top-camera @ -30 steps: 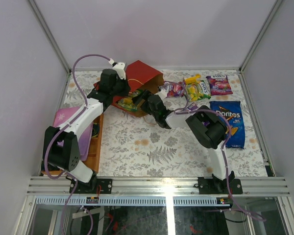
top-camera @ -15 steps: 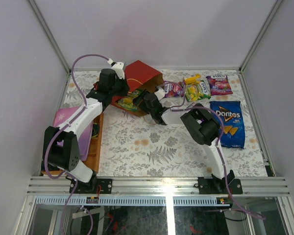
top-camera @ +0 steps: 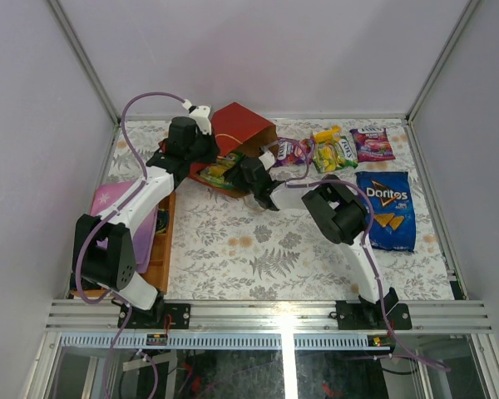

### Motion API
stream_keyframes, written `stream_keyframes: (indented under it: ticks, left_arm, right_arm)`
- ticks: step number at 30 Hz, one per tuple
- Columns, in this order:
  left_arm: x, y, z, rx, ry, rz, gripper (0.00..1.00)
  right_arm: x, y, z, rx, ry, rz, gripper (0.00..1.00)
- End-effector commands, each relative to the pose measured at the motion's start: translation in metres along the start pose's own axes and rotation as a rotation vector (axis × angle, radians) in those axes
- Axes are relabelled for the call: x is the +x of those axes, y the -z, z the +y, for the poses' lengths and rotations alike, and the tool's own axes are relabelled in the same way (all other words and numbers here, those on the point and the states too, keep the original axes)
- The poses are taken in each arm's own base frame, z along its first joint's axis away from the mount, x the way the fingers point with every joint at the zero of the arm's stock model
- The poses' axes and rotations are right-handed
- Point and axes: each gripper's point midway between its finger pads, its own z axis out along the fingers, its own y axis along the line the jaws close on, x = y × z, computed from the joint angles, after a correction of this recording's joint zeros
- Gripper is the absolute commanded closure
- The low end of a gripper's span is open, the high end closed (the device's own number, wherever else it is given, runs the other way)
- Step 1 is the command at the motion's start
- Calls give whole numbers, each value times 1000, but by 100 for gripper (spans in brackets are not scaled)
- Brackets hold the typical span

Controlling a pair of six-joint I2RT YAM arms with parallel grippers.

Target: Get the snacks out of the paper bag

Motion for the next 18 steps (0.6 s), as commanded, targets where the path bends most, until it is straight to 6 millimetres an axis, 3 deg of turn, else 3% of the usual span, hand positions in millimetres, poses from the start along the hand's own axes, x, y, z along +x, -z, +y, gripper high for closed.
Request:
stream_keyframes:
  ticks: [1,5,10,14,18]
  left_arm:
    - [-3,-1,5,1,-19,-23,92]
    - [-2,-2,6,-2,-20,-20,93]
    - [-2,-1,9,-10,-21,-22,92]
    - [-1,-3,10,-11,-20,-19,93]
    - [1,-4,13,-18,-19,-13,93]
  right_arm:
    - [2,-3,27,-85,-20,19,56]
    - [1,1,33,-113,-3,22,79]
    - [-14,23,40,-132,48,-23,99]
    - [-30,53,54,-163,108,-44,100]
    - [-50,100,65,-178,207,-72,100]
